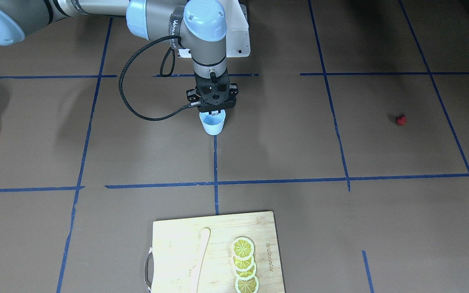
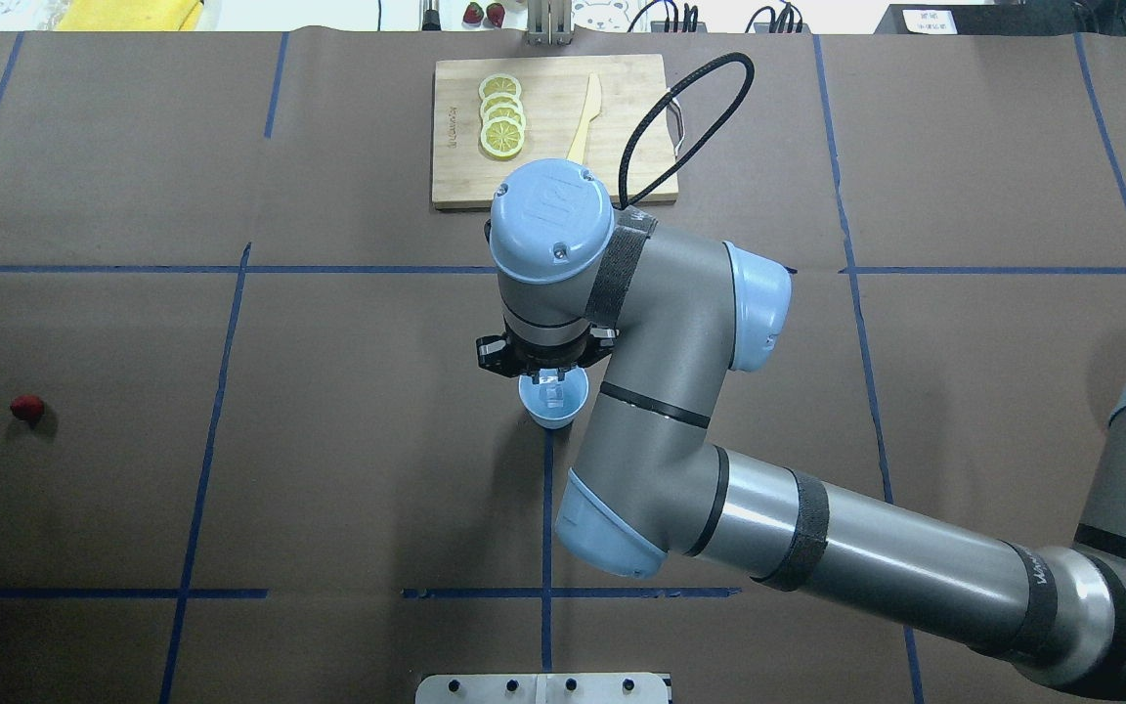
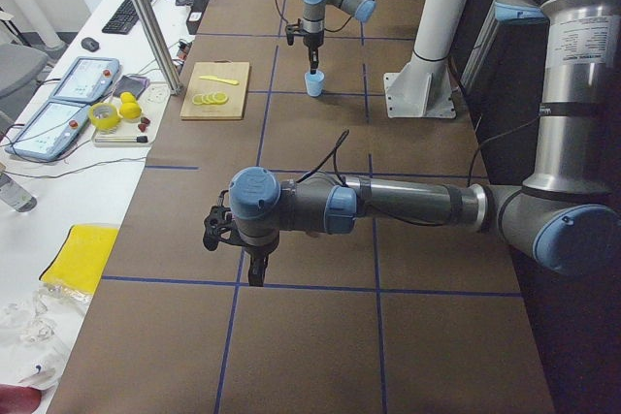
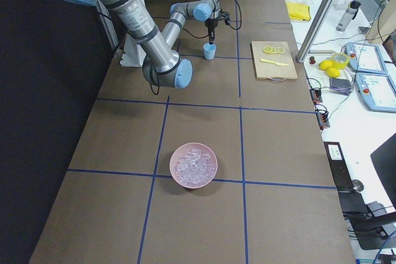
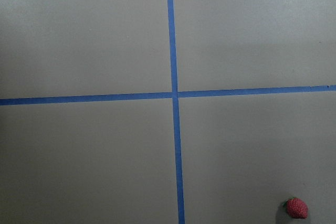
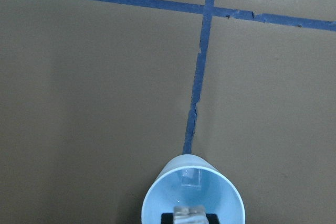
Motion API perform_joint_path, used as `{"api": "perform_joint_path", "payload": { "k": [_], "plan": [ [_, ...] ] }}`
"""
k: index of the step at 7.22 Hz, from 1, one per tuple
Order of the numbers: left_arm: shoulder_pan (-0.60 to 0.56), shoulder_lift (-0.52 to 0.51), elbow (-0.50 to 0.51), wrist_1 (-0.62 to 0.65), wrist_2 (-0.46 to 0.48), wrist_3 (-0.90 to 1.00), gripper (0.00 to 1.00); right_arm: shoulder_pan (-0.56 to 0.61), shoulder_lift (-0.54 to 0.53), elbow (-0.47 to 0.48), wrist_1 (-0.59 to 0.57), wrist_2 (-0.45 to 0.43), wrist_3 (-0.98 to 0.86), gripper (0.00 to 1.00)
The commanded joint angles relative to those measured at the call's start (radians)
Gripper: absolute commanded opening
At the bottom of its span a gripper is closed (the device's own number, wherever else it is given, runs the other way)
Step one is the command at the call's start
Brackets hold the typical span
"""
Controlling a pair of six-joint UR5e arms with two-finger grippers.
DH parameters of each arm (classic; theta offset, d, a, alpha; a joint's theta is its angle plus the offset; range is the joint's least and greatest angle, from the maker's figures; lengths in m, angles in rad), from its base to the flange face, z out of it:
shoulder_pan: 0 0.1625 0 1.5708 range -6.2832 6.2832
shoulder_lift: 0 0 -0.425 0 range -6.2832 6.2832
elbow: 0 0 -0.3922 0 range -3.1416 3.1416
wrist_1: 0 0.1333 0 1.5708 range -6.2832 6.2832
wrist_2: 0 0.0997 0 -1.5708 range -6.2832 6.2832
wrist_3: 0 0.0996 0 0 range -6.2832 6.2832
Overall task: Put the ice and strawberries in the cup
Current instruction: 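Carry the second ice cube with the right gripper over the cup, then open the right gripper to drop the ice cube into the cup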
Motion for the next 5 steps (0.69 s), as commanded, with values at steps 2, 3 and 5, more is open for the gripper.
{"api": "perform_joint_path", "payload": {
  "k": [2, 3, 5],
  "plan": [
    [0.000, -0.002, 0.000, 0.000, 0.000, 0.000, 1.00, -0.001, -0.003, 0.002, 0.001, -0.004, -0.003, 0.87],
    [0.000, -0.003, 0.000, 0.000, 0.000, 0.000, 1.00, -0.001, -0.001, 0.004, 0.001, -0.002, -0.002, 0.93],
    [0.000, -0.005, 0.000, 0.000, 0.000, 0.000, 1.00, -0.001, -0.001, 0.008, 0.001, -0.004, -0.002, 0.96]
  ]
}}
